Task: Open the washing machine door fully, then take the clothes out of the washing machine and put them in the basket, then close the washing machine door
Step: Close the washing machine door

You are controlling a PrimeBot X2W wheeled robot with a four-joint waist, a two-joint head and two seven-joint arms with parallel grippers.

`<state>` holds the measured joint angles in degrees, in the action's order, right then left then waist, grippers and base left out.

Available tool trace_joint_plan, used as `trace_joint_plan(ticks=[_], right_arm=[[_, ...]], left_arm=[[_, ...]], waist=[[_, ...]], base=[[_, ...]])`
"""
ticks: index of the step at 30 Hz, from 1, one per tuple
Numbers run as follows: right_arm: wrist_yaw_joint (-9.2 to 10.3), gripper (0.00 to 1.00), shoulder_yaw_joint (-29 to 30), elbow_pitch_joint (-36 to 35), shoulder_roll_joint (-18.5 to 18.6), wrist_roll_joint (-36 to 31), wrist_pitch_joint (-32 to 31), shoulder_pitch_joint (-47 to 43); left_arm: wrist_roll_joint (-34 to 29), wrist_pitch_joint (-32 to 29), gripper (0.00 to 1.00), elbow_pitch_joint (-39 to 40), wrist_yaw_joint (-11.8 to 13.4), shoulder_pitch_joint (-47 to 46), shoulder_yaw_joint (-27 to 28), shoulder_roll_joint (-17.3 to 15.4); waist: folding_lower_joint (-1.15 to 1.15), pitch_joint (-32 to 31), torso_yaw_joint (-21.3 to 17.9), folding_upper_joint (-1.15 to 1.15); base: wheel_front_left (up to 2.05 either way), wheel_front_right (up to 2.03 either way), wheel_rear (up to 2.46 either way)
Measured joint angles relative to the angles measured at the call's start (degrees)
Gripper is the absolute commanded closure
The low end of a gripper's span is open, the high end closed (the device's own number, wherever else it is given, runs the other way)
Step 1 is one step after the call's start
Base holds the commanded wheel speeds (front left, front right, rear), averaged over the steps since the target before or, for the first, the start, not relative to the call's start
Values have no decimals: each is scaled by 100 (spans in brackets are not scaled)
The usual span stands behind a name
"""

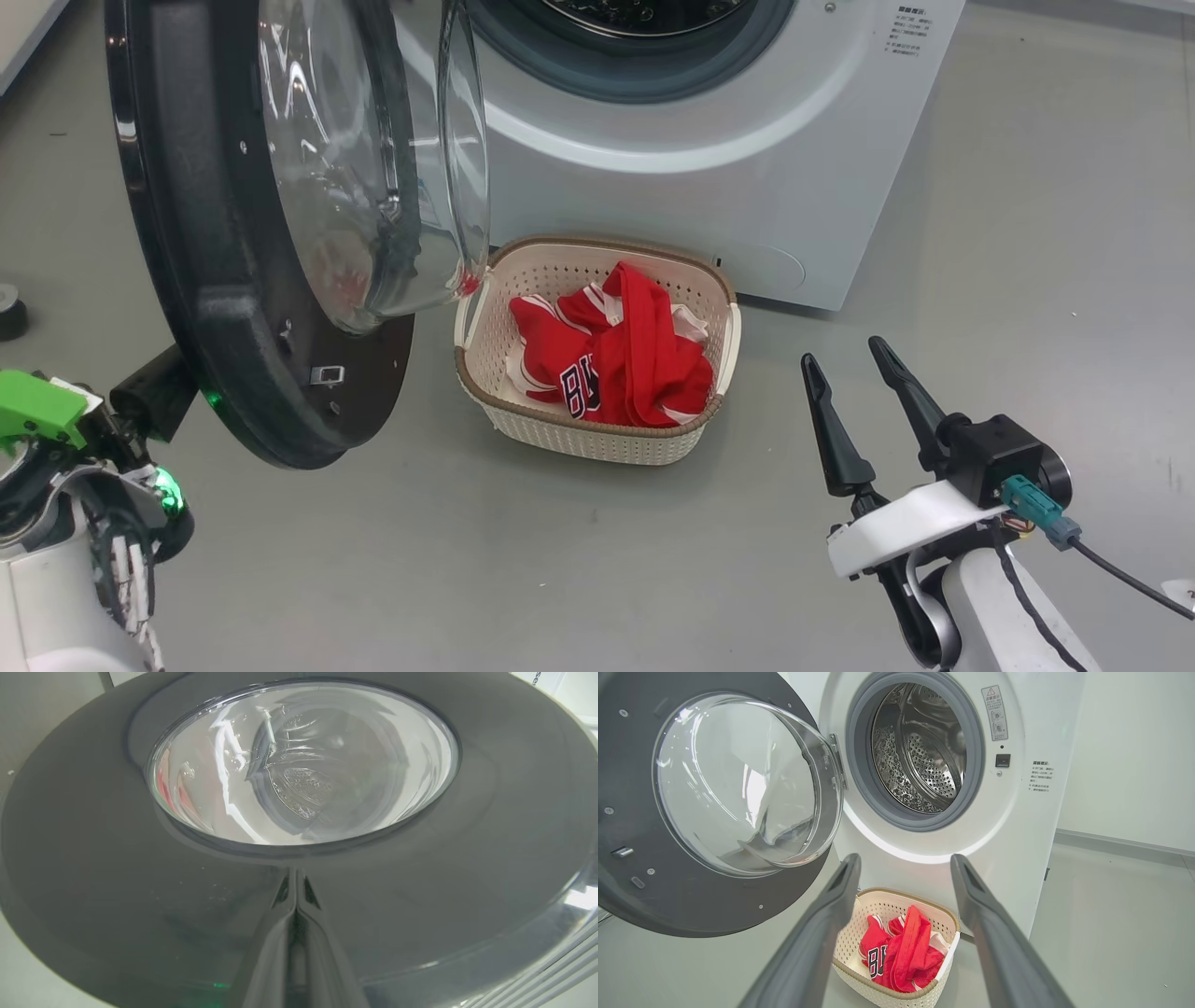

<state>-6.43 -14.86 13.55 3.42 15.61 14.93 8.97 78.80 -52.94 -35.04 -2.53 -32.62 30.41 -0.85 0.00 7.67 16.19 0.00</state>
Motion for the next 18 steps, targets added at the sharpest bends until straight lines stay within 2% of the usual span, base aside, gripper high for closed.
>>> trace_joint_plan(ticks=[9,18], right_arm=[[2,0,112,1,-8,1,0,-36],[2,0,121,3,-19,1,0,-131]], left_arm=[[-1205,771,100,722,-305,545,-287,-22],[-2326,1611,100,1463,-434,1234,-605,-434]], waist=[[0,-37,99,0],[0,-136,247,0]], base=[[0,0,0],[0,0,0]])
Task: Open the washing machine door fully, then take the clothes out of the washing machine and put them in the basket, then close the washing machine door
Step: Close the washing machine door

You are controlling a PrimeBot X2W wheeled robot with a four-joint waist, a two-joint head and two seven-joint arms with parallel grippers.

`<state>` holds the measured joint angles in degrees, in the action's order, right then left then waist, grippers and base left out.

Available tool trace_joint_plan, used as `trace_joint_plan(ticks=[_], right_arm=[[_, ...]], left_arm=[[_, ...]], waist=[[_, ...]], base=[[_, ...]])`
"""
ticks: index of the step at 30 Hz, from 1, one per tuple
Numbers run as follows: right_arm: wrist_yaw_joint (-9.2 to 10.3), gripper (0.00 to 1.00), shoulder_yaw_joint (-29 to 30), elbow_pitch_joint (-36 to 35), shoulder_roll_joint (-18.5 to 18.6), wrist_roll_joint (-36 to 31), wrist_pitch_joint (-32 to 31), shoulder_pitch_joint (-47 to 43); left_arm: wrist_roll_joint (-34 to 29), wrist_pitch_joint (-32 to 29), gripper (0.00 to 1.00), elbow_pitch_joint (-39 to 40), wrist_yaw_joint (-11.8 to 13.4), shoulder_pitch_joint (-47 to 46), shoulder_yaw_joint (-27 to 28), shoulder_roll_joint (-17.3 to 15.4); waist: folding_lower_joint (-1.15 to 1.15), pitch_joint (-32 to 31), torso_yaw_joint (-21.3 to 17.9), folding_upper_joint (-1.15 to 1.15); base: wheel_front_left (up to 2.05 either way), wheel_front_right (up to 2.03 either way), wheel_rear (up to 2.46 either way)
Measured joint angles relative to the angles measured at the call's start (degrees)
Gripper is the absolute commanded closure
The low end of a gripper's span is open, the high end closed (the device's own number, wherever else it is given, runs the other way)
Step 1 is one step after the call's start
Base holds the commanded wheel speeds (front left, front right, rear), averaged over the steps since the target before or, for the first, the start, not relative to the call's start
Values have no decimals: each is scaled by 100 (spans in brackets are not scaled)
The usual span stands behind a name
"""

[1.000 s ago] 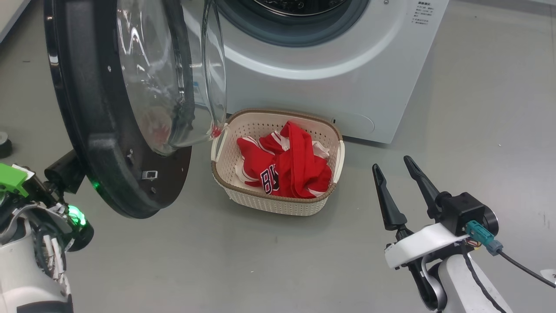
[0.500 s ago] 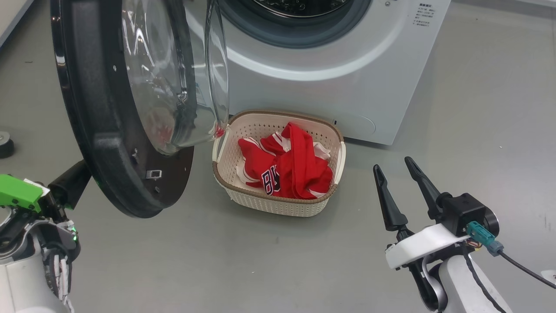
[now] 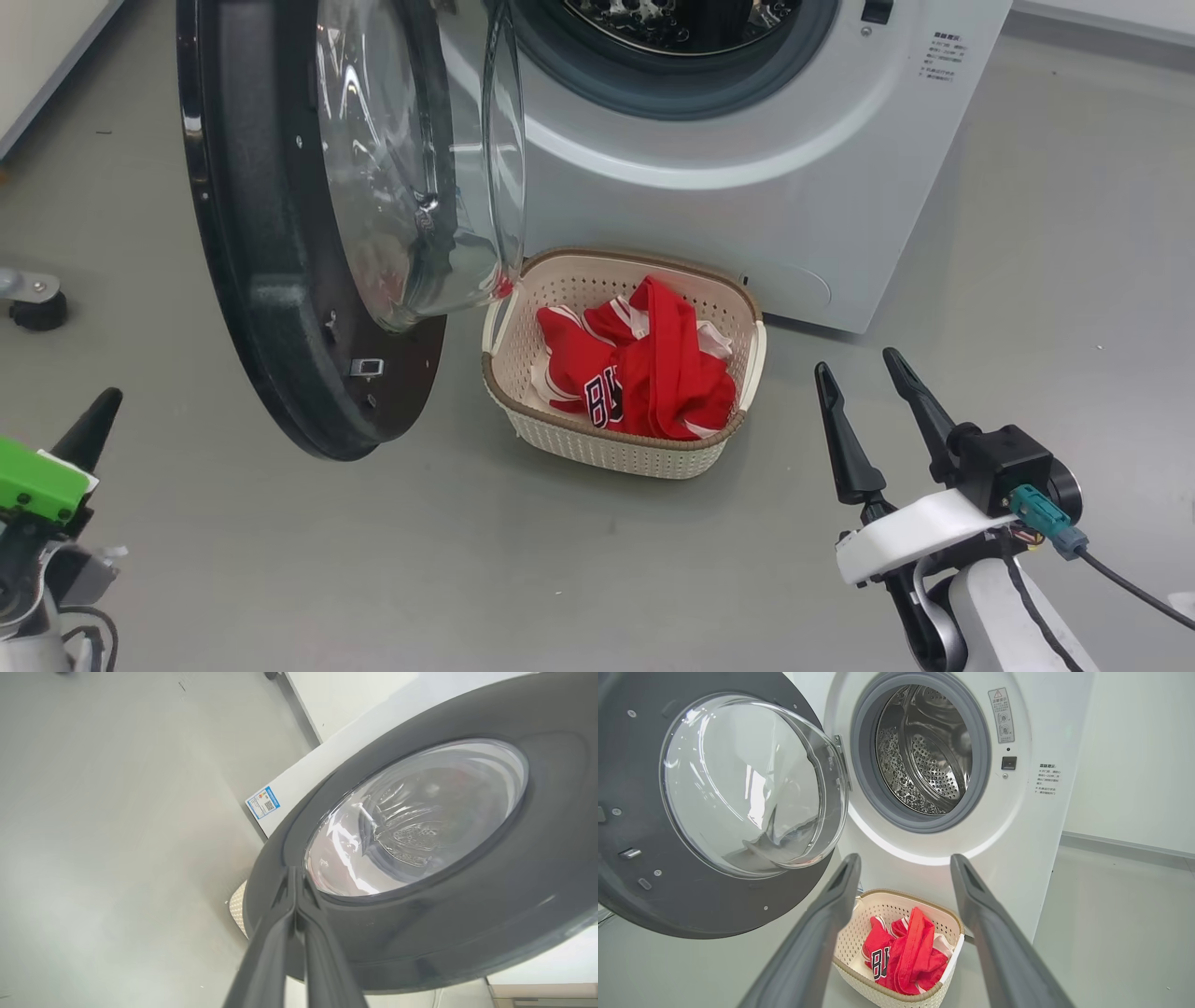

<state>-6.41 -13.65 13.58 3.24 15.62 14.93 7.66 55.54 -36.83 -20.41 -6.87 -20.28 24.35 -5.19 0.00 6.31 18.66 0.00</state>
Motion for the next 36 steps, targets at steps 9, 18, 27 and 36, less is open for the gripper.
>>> trace_joint_plan(ticks=[9,18,27,36], right_arm=[[0,0,-69,32,-3,0,0,-35],[0,0,-119,41,-8,0,0,-111],[-1,0,-131,49,-9,0,0,-114],[-1,0,-164,53,-10,54,0,-119]], left_arm=[[-1394,1046,100,751,-29,842,-586,-376],[-2226,2317,100,1416,-32,1485,-1326,-495],[-2661,3450,100,1575,-32,1920,-1597,-468],[-2997,4175,0,1523,-33,2208,-1729,-445]], waist=[[0,-119,83,0],[0,-156,69,0],[0,-199,58,0],[0,-237,78,0]], base=[[0,0,0],[0,0,0],[0,0,0],[0,0,0]])
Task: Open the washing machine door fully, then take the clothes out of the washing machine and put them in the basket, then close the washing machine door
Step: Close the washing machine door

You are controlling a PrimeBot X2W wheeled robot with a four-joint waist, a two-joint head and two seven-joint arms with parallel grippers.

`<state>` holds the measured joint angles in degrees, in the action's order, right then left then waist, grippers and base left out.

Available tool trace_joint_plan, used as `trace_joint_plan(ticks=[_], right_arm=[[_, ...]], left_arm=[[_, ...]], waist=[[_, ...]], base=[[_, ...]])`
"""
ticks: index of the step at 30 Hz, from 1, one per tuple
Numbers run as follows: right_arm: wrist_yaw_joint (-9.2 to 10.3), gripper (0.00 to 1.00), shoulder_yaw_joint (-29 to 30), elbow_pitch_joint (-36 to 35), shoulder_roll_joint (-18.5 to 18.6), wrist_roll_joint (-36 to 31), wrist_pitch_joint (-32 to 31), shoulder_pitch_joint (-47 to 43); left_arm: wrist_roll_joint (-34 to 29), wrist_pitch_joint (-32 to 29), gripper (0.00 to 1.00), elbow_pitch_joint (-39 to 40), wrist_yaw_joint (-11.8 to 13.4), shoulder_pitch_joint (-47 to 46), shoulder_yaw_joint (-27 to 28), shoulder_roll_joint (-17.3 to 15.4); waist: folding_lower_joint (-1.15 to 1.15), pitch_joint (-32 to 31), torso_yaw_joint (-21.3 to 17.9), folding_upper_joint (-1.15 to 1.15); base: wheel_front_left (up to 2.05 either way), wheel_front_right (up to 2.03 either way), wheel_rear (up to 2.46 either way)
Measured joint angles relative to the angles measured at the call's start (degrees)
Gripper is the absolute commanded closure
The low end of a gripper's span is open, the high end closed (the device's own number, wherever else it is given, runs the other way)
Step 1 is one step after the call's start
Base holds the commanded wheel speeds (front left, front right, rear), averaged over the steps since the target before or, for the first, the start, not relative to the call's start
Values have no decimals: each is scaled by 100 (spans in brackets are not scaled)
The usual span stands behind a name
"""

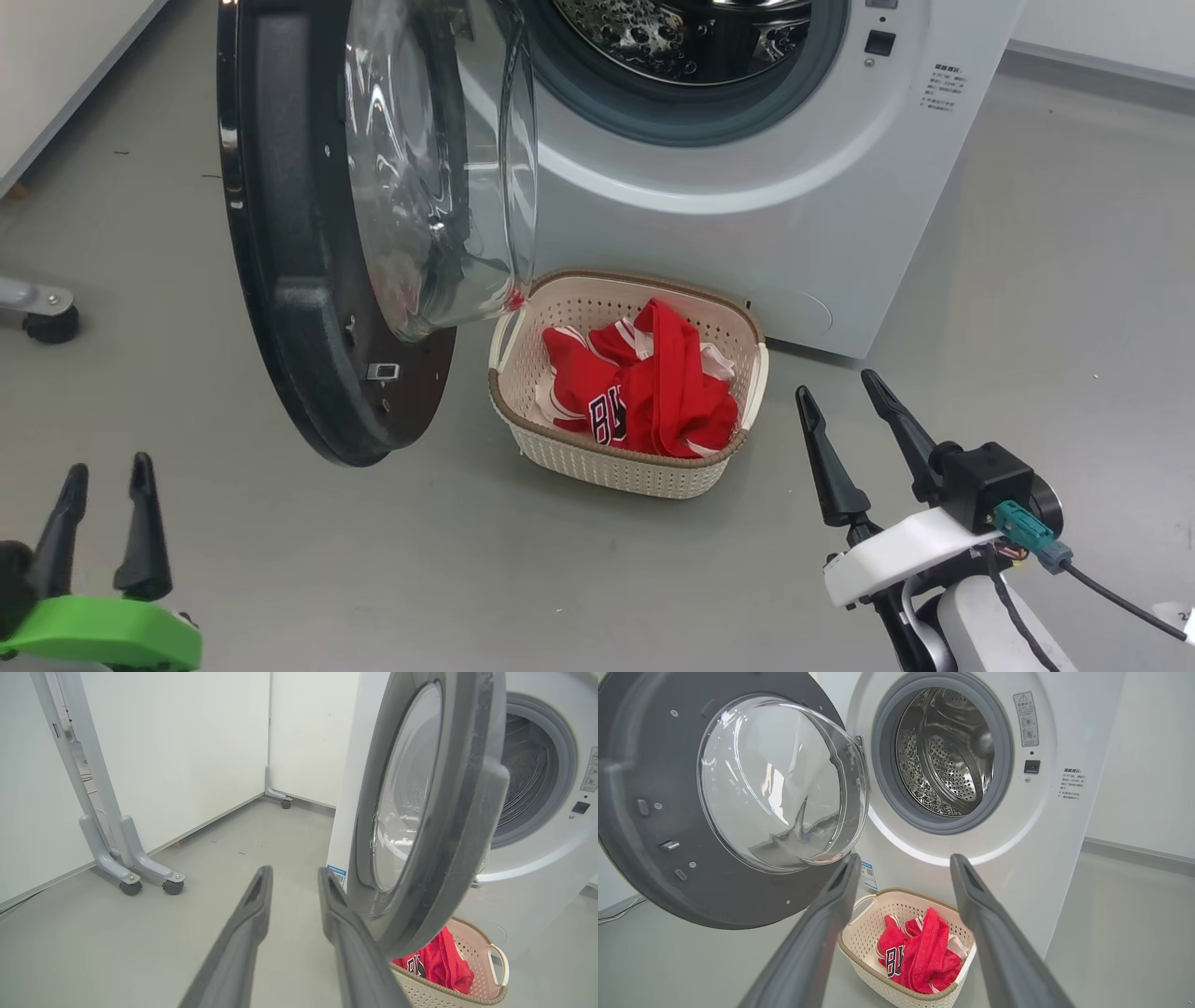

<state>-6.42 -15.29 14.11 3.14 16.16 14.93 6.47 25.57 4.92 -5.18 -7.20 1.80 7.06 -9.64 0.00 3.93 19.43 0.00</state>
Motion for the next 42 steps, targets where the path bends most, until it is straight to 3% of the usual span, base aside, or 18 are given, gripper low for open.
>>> trace_joint_plan(ticks=[15,42], right_arm=[[1,0,-3,-11,-1,47,0,-10],[5,0,-13,-26,-1,97,0,-10]], left_arm=[[-194,623,0,-192,-1,67,-191,79],[-205,826,0,-502,-1,66,-368,89]], waist=[[0,33,67,0],[0,54,90,0]], base=[[0,0,0],[0,0,0]])
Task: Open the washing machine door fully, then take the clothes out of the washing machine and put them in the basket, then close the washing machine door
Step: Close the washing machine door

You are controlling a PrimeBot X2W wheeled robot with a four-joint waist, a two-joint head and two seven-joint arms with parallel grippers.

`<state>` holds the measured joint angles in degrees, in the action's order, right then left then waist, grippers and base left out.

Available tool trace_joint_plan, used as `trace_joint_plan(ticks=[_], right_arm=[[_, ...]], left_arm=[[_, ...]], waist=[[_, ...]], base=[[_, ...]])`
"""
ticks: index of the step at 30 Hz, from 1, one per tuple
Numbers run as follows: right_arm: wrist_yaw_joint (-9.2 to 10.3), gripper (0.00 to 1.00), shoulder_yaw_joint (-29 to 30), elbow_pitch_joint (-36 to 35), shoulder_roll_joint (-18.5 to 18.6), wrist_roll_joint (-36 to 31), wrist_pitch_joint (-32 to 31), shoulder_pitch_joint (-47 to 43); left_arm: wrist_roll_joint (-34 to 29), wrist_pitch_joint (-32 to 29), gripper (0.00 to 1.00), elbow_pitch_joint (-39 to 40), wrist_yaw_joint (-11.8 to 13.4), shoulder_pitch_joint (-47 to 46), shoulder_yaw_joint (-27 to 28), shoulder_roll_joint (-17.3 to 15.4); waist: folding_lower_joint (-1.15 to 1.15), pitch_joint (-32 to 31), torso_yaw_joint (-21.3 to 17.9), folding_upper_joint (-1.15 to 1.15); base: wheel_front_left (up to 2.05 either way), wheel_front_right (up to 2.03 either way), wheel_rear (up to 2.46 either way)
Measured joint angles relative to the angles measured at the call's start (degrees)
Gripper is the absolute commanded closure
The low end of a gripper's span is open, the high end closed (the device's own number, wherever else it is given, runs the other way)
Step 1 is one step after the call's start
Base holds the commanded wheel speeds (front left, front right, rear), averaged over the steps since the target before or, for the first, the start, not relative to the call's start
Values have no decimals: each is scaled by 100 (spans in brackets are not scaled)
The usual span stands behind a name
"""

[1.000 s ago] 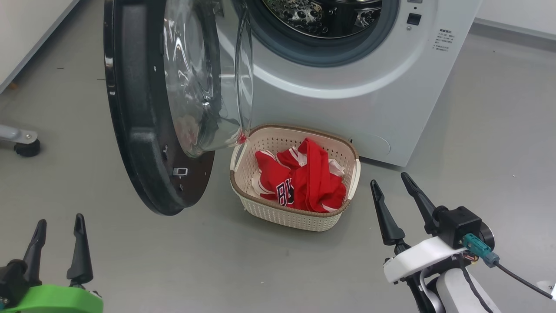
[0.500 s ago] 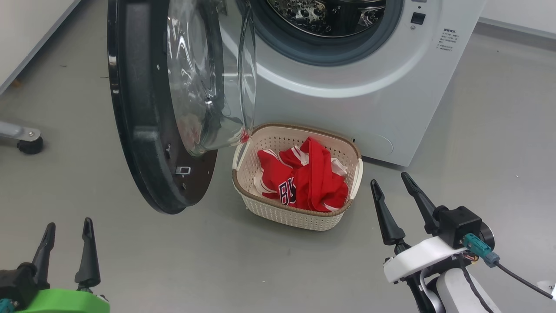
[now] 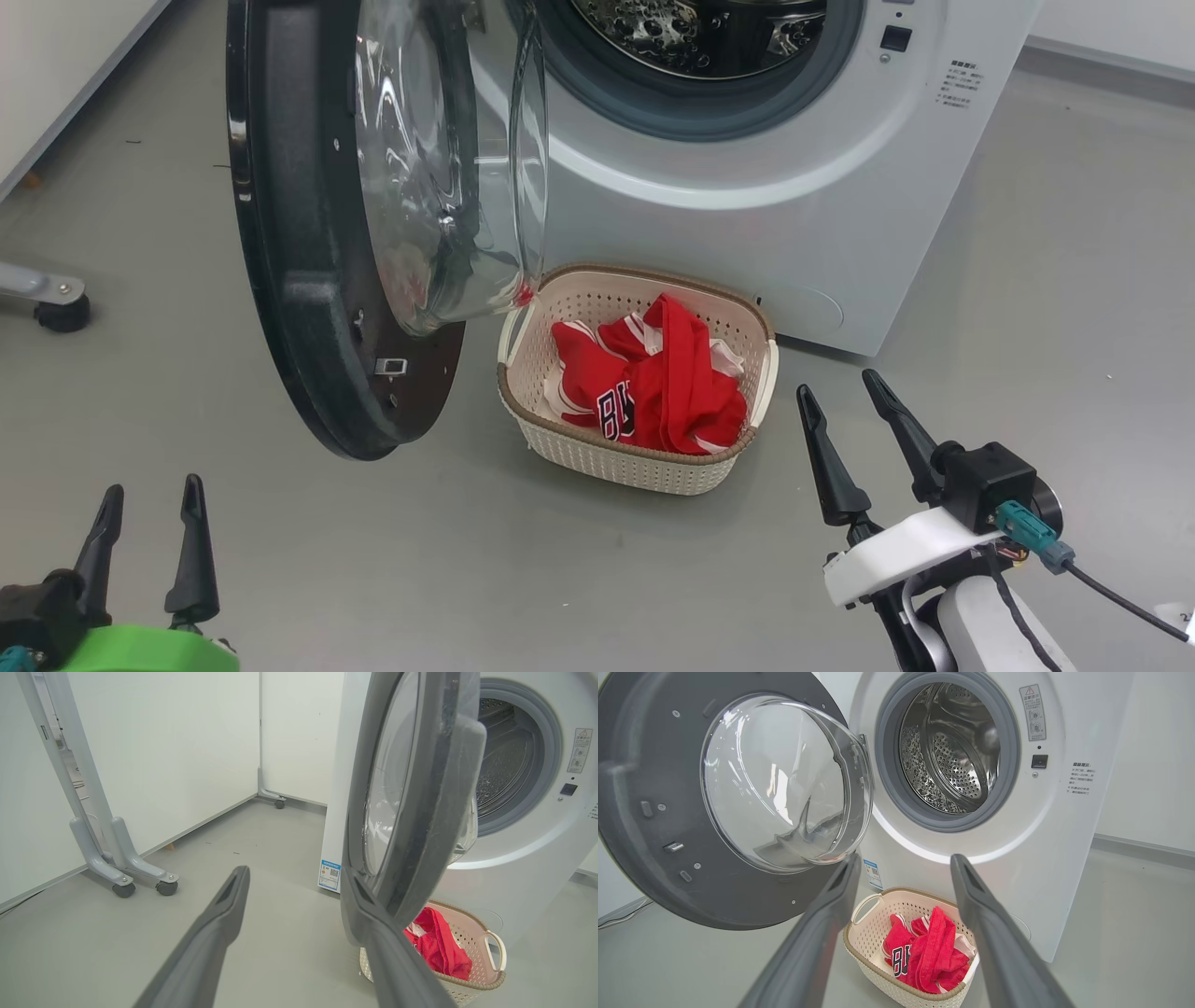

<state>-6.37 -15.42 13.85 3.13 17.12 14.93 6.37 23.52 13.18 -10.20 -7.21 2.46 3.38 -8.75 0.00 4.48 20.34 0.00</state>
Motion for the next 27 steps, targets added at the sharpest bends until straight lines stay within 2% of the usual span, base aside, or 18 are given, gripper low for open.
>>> trace_joint_plan(ticks=[18,19,20,21,27], right_arm=[[4,0,-20,-4,0,34,0,0],[4,0,-23,-4,0,34,0,0],[4,0,-26,-4,0,34,0,0],[4,0,-29,-4,0,34,0,0],[4,0,-34,-7,0,34,0,0]], left_arm=[[0,57,0,-43,-11,-5,-7,-34],[1,57,17,-46,-11,-5,-15,-40],[1,57,68,-51,-11,-5,-31,-43],[1,57,100,-56,-11,-5,-51,-43],[1,58,100,-74,-11,-5,-166,-64]], waist=[[0,-3,-57,0],[0,-2,-60,0],[0,1,-63,0],[0,3,-66,0],[0,18,-75,0]], base=[[0,0,0],[0,0,0],[0,0,0],[0,0,0],[0,0,0]])
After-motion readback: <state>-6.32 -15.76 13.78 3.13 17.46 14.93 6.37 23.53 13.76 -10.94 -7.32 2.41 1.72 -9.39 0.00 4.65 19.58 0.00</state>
